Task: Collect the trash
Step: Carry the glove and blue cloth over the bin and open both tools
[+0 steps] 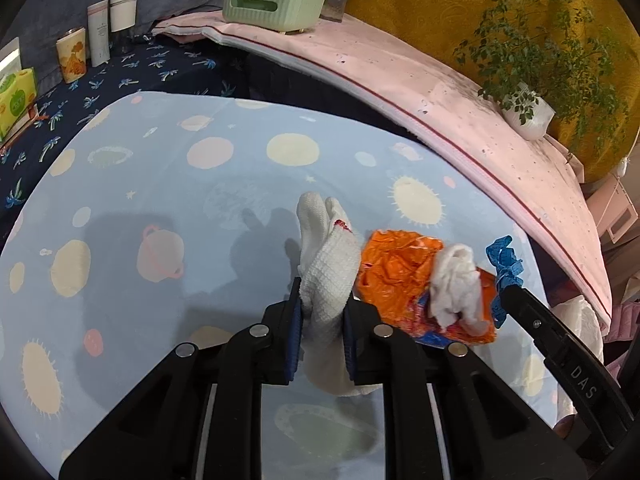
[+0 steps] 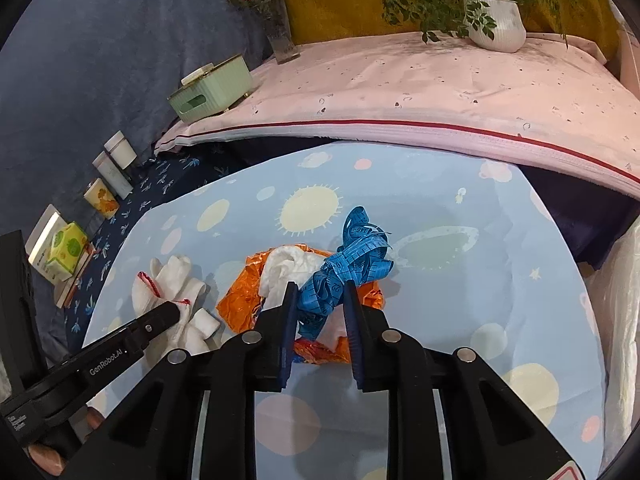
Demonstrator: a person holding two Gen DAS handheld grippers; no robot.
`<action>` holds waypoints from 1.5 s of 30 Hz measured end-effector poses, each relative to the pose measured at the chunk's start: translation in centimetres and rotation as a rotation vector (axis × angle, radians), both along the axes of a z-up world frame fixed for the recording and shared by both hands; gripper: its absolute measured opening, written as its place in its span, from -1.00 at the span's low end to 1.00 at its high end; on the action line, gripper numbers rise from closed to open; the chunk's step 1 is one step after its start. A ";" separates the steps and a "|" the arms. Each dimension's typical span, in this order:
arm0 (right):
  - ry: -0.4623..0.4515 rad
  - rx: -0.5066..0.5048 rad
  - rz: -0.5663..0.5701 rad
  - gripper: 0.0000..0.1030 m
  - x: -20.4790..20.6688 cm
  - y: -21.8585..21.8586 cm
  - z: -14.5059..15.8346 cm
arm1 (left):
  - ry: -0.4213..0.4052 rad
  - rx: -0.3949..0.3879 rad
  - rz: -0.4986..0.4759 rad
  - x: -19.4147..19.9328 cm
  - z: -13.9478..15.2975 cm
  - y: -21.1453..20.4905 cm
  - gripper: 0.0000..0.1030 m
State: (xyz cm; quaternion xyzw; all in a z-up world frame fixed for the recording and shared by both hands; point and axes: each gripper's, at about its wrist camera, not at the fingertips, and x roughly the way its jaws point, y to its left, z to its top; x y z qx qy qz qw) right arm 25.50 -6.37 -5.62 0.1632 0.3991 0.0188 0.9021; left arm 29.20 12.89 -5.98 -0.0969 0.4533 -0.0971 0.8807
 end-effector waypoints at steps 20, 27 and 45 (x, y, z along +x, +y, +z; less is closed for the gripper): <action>-0.160 -0.004 -0.087 -0.59 -8.6 -7.0 8.3 | -0.134 -0.001 -0.159 -7.3 8.8 -10.4 -0.68; -0.194 0.003 -0.152 -0.59 -12.6 -11.2 9.8 | -0.168 0.005 -0.251 -10.4 10.7 -15.6 -0.68; -0.194 0.012 -0.304 -0.59 -19.6 -21.0 9.8 | -0.173 0.043 -0.445 -15.3 11.1 -26.7 -0.67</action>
